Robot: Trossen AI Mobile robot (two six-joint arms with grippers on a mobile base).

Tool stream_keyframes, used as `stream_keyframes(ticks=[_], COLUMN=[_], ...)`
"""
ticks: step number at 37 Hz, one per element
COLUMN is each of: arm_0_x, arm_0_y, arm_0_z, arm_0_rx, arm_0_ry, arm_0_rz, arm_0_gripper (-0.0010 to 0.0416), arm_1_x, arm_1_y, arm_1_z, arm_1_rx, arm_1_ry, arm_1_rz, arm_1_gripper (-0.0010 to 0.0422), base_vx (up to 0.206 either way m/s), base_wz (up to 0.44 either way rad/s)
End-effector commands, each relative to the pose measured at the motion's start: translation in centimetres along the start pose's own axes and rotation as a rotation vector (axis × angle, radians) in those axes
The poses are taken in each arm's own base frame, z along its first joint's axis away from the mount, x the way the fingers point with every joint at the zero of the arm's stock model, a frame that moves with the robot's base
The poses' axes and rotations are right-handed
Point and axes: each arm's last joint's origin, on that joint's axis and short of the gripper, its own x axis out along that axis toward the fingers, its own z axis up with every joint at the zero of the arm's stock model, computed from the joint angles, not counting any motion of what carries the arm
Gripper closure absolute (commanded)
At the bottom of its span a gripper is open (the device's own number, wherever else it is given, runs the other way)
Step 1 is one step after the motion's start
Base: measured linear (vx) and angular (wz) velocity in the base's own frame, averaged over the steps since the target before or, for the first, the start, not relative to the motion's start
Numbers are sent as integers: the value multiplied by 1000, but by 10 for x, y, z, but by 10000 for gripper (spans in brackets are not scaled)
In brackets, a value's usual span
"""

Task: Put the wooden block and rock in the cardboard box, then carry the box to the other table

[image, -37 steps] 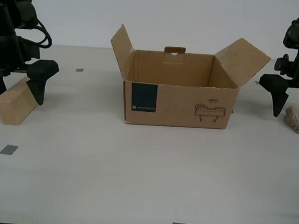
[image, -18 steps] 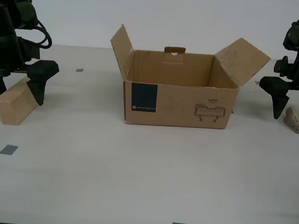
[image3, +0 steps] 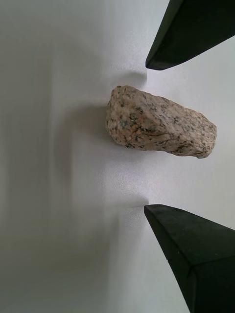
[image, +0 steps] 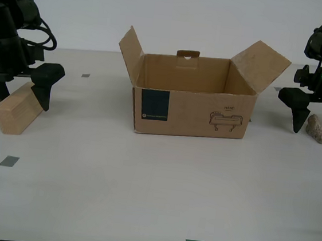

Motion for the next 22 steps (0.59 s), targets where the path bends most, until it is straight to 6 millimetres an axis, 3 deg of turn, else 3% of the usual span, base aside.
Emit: stream_keyframes(ticks=[1, 22], arm_0_x=[-1, 0], arm_0_y=[0, 0], arm_0_z=[1, 3], arm_0_rx=[-1, -4], arm_0_ry=[-6, -27], arm_0_rz=[-3, -4], arm_0_gripper=[27, 41], arm_1_x=[0, 1], arm_1_y=[0, -1], arm_1_z=[1, -1], arm_1_rx=[0, 16], arm_1_ry=[-9, -7], arm_1_rz=[-4, -23], arm_1_gripper=[14, 14], base_vx=[0, 0], base_wz=[0, 0])
